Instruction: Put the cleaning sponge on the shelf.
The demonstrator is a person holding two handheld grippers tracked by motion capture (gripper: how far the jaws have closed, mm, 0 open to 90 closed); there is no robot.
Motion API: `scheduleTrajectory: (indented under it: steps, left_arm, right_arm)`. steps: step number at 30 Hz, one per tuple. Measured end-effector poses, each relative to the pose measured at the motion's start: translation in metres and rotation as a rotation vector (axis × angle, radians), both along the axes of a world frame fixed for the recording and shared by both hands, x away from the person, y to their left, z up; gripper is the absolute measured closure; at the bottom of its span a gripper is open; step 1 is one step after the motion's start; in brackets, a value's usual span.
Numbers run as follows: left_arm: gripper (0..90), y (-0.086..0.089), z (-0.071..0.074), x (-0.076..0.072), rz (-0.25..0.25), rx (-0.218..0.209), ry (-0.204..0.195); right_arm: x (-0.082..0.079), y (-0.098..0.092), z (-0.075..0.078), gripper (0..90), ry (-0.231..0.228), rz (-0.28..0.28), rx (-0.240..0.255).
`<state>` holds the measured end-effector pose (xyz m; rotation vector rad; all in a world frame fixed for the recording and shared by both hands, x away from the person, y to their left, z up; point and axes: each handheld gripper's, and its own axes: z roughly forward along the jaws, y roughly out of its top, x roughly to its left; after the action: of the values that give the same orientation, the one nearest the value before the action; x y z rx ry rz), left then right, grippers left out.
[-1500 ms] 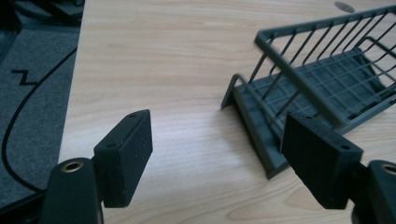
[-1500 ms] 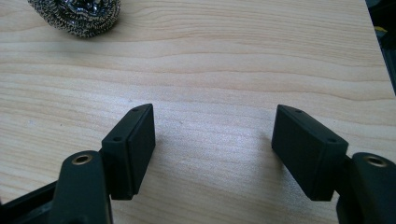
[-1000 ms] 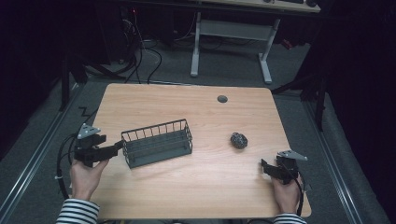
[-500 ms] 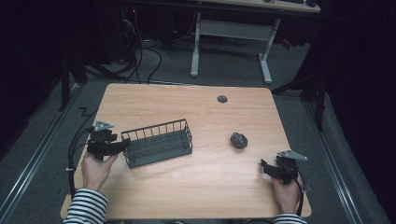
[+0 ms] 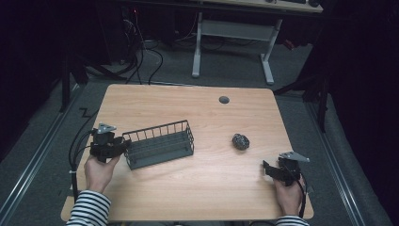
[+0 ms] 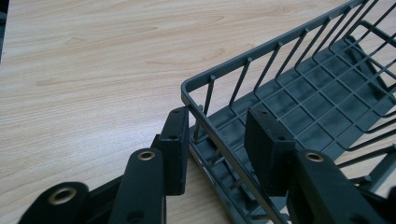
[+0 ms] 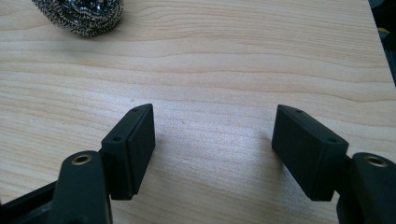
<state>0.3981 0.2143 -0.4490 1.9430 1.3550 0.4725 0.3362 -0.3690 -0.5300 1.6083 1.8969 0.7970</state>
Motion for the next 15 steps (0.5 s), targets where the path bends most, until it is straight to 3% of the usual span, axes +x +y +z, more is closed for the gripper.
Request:
scheduleTrajectory:
  steps: [8,15]
  left_arm:
    - [62.1,-0.007,0.0,-0.002,-0.013,-0.002,-0.006]
    - [62.5,-0.023,0.0,-0.004,-0.05,-0.01,-0.009]
  right_arm:
    - [0.0,0.0,0.0,30.3,0.003,0.0,-0.001]
    - [0.0,0.0,0.0,30.3,0.002,0.0,-0.001]
